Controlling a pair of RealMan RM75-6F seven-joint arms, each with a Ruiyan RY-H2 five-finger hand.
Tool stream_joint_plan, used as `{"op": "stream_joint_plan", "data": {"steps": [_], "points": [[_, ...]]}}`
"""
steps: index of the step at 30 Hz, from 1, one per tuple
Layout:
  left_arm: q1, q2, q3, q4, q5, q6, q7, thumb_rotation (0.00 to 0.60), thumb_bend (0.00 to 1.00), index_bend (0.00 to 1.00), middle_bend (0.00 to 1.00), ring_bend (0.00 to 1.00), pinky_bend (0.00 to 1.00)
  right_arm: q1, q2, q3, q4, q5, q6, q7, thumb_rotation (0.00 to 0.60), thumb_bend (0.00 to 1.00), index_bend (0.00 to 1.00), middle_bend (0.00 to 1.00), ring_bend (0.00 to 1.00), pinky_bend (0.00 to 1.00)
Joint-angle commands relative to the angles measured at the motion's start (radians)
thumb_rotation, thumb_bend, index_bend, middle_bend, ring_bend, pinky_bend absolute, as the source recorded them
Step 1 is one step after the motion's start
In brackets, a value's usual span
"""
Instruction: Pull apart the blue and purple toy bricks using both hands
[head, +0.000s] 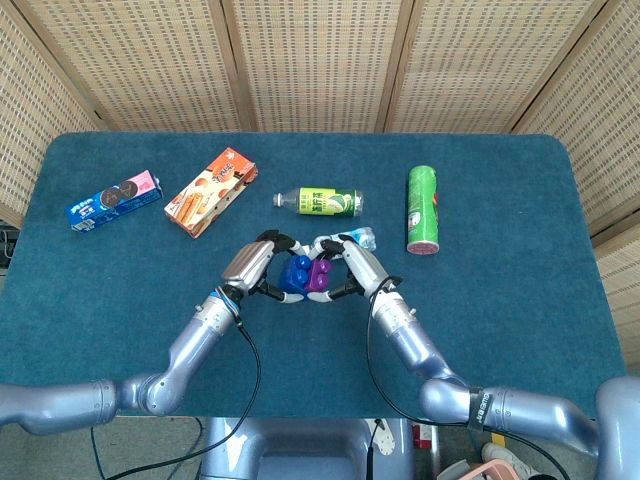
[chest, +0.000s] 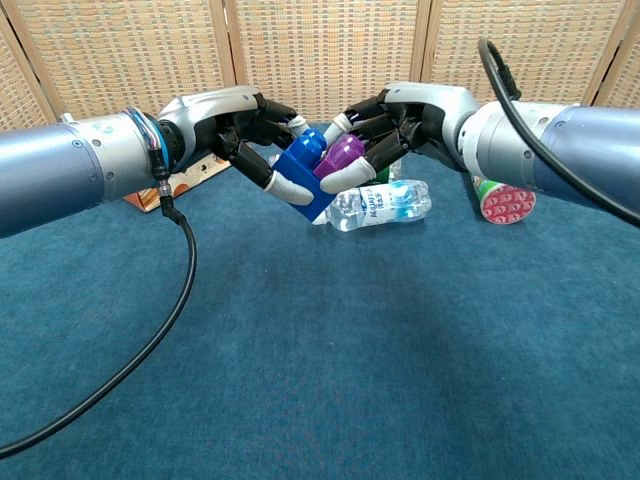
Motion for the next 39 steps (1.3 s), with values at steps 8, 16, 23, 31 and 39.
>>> {"op": "stream_joint_plan", "data": {"steps": [8,16,23,31,39], "points": [[0.026,0.052,0.028,0.032,0.009,0.014,0.011,0.600,0.15,0.55,0.53,0.19,0.05,-0.023,0.089,0.017,-0.023,0.008,-0.017,0.028,0.600,0.17,0.58,0.57,0.36,0.01],[0.059,0.108,0.048,0.075,0.038,0.015,-0.009,0.600,0.15,0.55,0.53,0.19,0.05,-0.047,0.146,0.000,-0.003,0.009,-0.026,0.036,0.600,0.17,0.58,0.57,0.36,0.01],[0.086,0.168,0.093,0.144,0.113,0.037,0.028,0.600,0.15,0.55,0.53,0.19,0.05,-0.052,0.164,-0.137,0.126,-0.111,0.020,-0.140,0.600,0.17,0.58,0.57,0.36,0.01],[0.110,0.227,0.143,0.186,0.130,0.044,0.122,0.600,0.12,0.34,0.31,0.13,0.01,-0.068,0.176,-0.235,0.221,-0.210,0.030,-0.251,0.600,0.05,0.25,0.21,0.15,0.00],[0.136,0.304,0.146,0.132,0.104,0.013,0.105,0.600,0.00,0.00,0.00,0.00,0.00,-0.088,0.256,-0.249,0.126,-0.233,0.048,-0.296,0.600,0.00,0.00,0.00,0.00,0.00]]}}
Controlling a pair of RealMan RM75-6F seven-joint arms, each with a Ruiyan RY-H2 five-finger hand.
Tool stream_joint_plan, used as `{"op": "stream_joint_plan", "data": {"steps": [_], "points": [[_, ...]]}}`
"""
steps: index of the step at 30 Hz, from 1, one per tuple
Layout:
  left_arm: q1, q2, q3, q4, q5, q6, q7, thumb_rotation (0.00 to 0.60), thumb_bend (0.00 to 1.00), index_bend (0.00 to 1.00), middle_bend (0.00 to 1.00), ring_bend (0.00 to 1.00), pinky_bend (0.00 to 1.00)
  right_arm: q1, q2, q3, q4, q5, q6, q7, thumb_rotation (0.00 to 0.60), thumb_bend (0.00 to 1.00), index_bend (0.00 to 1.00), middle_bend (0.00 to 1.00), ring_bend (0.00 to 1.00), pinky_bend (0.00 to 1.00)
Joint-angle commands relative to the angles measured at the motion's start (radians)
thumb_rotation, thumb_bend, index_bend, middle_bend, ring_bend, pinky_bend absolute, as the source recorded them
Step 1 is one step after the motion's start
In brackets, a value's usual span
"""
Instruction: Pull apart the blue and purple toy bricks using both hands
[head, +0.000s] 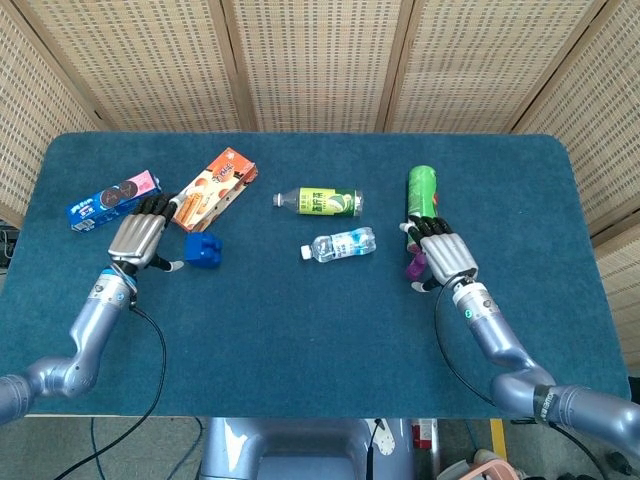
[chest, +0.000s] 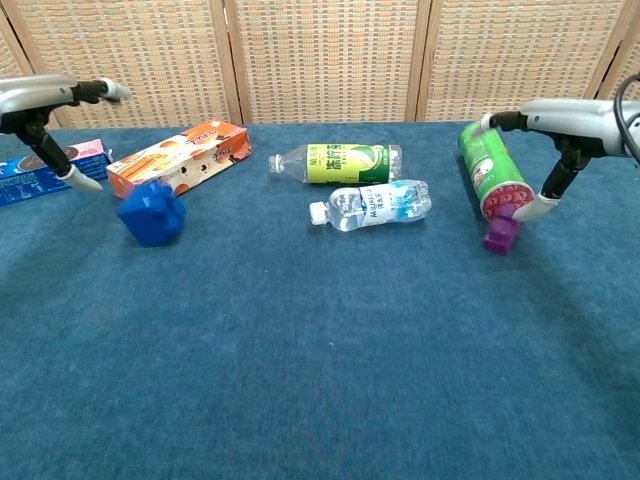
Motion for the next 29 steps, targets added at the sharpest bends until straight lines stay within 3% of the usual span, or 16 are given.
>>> {"op": "stream_joint_plan", "data": {"steps": [1,8,12,16,21,29], "points": [[0.020,0.035,-0.002,-0.032,0.001,0.010,-0.018,0.600,0.00,0.00,0.00,0.00,0.00,-0.020,0.041,-0.008,-0.055,-0.033,0.030,-0.002,0.600,0.00,0.00,0.00,0.00,0.00],[0.120,0.155,0.006,-0.151,0.038,0.133,-0.059,0.600,0.00,0.00,0.00,0.00,0.00,-0.121,0.146,-0.056,-0.149,-0.216,0.144,0.108,0.600,0.00,0.00,0.00,0.00,0.00],[0.251,0.228,0.037,-0.232,0.076,0.285,-0.115,0.600,0.00,0.00,0.00,0.00,0.00,-0.236,0.192,-0.131,-0.117,-0.392,0.308,0.194,0.600,0.00,0.00,0.00,0.00,0.00],[0.368,0.260,0.082,-0.288,0.116,0.411,-0.150,0.600,0.00,0.00,0.00,0.00,0.00,-0.340,0.197,-0.184,-0.071,-0.486,0.446,0.274,0.600,0.00,0.00,0.00,0.00,0.00],[0.491,0.271,0.144,-0.338,0.193,0.551,-0.159,0.600,0.00,0.00,0.00,0.00,0.00,-0.459,0.184,-0.214,-0.059,-0.514,0.590,0.255,0.600,0.00,0.00,0.00,0.00,0.00],[0.576,0.272,0.191,-0.376,0.289,0.626,-0.140,0.600,0.00,0.00,0.00,0.00,0.00,-0.558,0.170,-0.208,-0.079,-0.522,0.699,0.150,0.600,0.00,0.00,0.00,0.00,0.00]]}}
